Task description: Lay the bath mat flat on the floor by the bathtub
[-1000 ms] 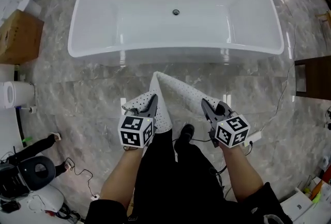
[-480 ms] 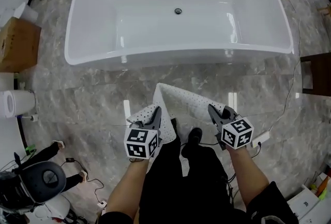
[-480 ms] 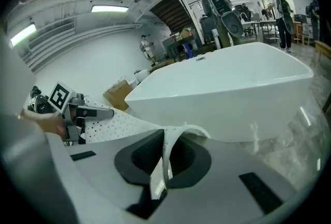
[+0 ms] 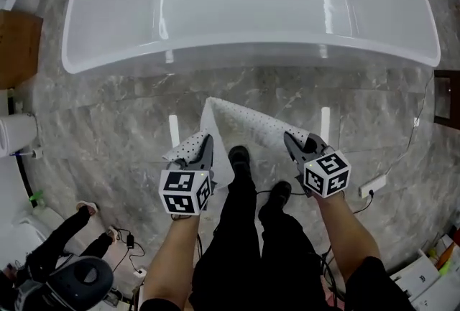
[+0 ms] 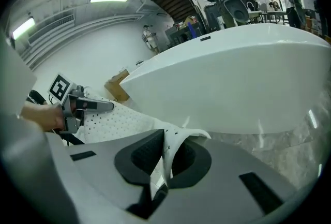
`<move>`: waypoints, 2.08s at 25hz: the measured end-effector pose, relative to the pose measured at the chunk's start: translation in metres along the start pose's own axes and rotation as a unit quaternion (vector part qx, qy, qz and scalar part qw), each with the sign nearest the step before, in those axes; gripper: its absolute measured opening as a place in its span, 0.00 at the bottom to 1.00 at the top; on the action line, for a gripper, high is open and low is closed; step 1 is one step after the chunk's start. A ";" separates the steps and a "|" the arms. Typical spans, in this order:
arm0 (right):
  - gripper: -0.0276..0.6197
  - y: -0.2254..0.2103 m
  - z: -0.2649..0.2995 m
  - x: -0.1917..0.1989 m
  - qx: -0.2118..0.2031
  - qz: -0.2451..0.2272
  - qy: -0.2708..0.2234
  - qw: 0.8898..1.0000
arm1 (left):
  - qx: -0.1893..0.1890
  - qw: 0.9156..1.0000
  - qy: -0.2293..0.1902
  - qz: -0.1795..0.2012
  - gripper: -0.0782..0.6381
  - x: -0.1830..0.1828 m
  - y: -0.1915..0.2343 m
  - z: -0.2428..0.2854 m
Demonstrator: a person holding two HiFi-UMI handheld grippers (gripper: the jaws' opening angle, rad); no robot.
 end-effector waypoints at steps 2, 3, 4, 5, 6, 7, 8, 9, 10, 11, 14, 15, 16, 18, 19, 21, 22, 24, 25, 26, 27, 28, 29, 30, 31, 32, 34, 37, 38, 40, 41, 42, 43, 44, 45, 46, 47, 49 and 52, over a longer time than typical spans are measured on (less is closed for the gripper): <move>0.08 -0.010 0.015 0.012 -0.001 -0.007 0.003 1.000 | -0.008 1.000 0.004 -0.009 0.17 0.013 0.010 0.020; 0.08 -0.015 0.022 0.020 0.000 -0.007 0.004 1.000 | -0.009 1.000 0.006 -0.013 0.17 0.020 0.014 0.031; 0.08 -0.022 0.028 0.027 0.002 -0.004 0.005 1.000 | -0.009 1.000 0.007 -0.014 0.17 0.026 0.015 0.042; 0.08 -0.030 0.034 0.035 0.006 0.001 0.004 1.000 | -0.007 1.000 0.009 -0.013 0.17 0.032 0.016 0.053; 0.08 -0.037 0.039 0.043 0.009 0.007 0.003 1.000 | -0.005 1.000 0.010 -0.012 0.17 0.037 0.015 0.064; 0.08 -0.044 0.044 0.051 0.011 0.012 0.004 1.000 | -0.002 1.000 0.012 -0.010 0.17 0.043 0.014 0.075; 0.08 -0.051 0.048 0.060 0.013 0.015 0.004 1.000 | 0.001 1.000 0.014 -0.007 0.17 0.050 0.012 0.085; 0.08 -0.059 0.053 0.070 0.015 0.018 0.005 1.000 | 0.003 1.000 0.015 -0.003 0.17 0.056 0.010 0.096; 0.08 -0.068 0.058 0.078 0.017 0.019 0.005 1.000 | 0.005 1.000 0.015 0.001 0.17 0.062 0.008 0.107; 0.08 -0.076 0.064 0.086 0.019 0.021 0.004 1.000 | 0.006 1.000 0.014 0.004 0.17 0.068 0.008 0.118; 0.08 -0.103 0.083 0.111 0.031 0.035 -0.004 0.999 | 0.009 1.000 0.013 0.008 0.17 0.088 0.009 0.150; 0.08 -0.112 0.090 0.120 0.035 0.041 -0.007 0.999 | 0.010 1.000 0.013 0.008 0.17 0.096 0.011 0.160; 0.08 -0.121 0.098 0.129 0.039 0.047 -0.010 0.998 | 0.011 1.000 0.013 0.010 0.17 0.103 0.013 0.171; 0.08 -0.140 0.113 0.144 0.047 0.058 -0.018 0.997 | 0.013 1.000 0.016 0.018 0.17 0.115 0.018 0.191; 0.08 -0.149 0.120 0.150 0.051 0.060 -0.022 0.997 | 0.015 0.999 0.017 0.024 0.17 0.119 0.021 0.201; 0.08 -0.168 0.133 0.159 0.057 0.056 -0.027 0.996 | 0.022 0.999 0.017 0.035 0.17 0.126 0.025 0.219; 0.08 -0.176 0.139 0.164 0.057 0.052 -0.028 0.997 | 0.026 0.999 0.018 0.042 0.17 0.129 0.027 0.227; 0.08 -0.190 0.149 0.175 0.058 0.045 -0.032 0.997 | 0.036 0.997 0.023 0.060 0.17 0.134 0.030 0.242; 0.08 -0.197 0.155 0.181 0.057 0.042 -0.035 0.997 | 0.041 0.996 0.025 0.070 0.17 0.137 0.033 0.250; 0.08 -0.204 0.162 0.187 0.057 0.038 -0.036 0.997 | 0.044 0.995 0.028 0.082 0.17 0.139 0.036 0.260; 0.08 -0.211 0.170 0.192 0.055 0.031 -0.034 0.997 | 0.047 0.994 0.030 0.095 0.17 0.141 0.041 0.271; 0.08 -0.219 0.180 0.197 0.051 0.019 -0.027 0.998 | 0.048 0.992 0.033 0.108 0.17 0.144 0.046 0.282; 0.08 -0.228 0.190 0.201 0.045 0.003 -0.017 0.999 | 0.048 0.991 0.035 0.121 0.17 0.148 0.053 0.292; 0.08 -0.238 0.200 0.201 0.039 -0.013 -0.007 0.999 | 0.045 0.989 0.036 0.133 0.17 0.152 0.061 0.301; 0.09 -0.248 0.208 0.200 0.035 -0.027 0.001 0.999 | 0.040 0.988 0.037 0.143 0.17 0.156 0.072 0.309; 0.09 -0.260 0.215 0.197 0.035 -0.037 0.005 0.999 | 0.034 0.987 0.038 0.151 0.17 0.161 0.083 0.315; 0.09 -0.280 0.224 0.192 0.038 -0.051 0.010 0.998 | 0.023 0.987 0.042 0.157 0.17 0.170 0.107 0.325; 0.09 -0.302 0.232 0.189 0.030 -0.052 0.017 0.998 | 0.014 0.984 0.045 0.170 0.17 0.182 0.133 0.340; 0.09 -0.310 0.234 0.190 0.027 -0.048 0.022 0.998 | 0.012 0.984 0.046 0.173 0.17 0.186 0.139 0.345; 0.09 -0.327 0.239 0.194 0.024 -0.038 0.036 0.998 | 0.007 0.983 0.046 0.175 0.17 0.195 0.150 0.355; 0.09 -0.335 0.242 0.198 0.023 -0.034 0.044 0.998 | 0.000 0.983 0.048 0.175 0.17 0.198 0.157 0.360; 0.09 -0.343 0.245 0.202 0.023 -0.027 0.051 0.998 | -0.007 0.983 0.052 0.175 0.17 0.201 0.164 0.364; 0.09 -0.350 0.246 0.208 0.024 -0.019 0.058 0.998 | -0.014 0.983 0.057 0.175 0.17 0.203 0.172 0.368; 0.09 -0.355 0.246 0.213 0.025 -0.010 0.064 0.998 | -0.021 0.982 0.063 0.175 0.17 0.206 0.178 0.371; 0.09 -0.359 0.244 0.218 0.026 -0.001 0.068 0.997 | -0.027 0.981 0.069 0.178 0.18 0.209 0.184 0.373; 0.09 -0.362 0.242 0.221 0.027 0.005 0.071 0.997 | -0.033 0.980 0.074 0.182 0.18 0.212 0.190 0.375; 0.09 -0.363 0.240 0.223 0.026 0.010 0.071 0.997 | -0.040 0.979 0.077 0.186 0.18 0.214 0.195 0.377; 0.09 -0.364 0.235 0.224 0.019 0.016 0.070 0.997 | -0.051 0.977 0.083 0.188 0.19 0.218 0.204 0.382; 0.11 -0.361 0.232 0.229 -0.003 0.033 0.072 0.997 | -0.047 0.979 0.084 0.179 0.22 0.228 0.213 0.387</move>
Point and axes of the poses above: the fingertips, and each gripper's own axes: z forward along the fingers, y to its left, x out of its underside, the point moved 4 cm from there along -z, backward along the fingers, and after that the axes turned 1 degree about -z, right-handed, at the moved point
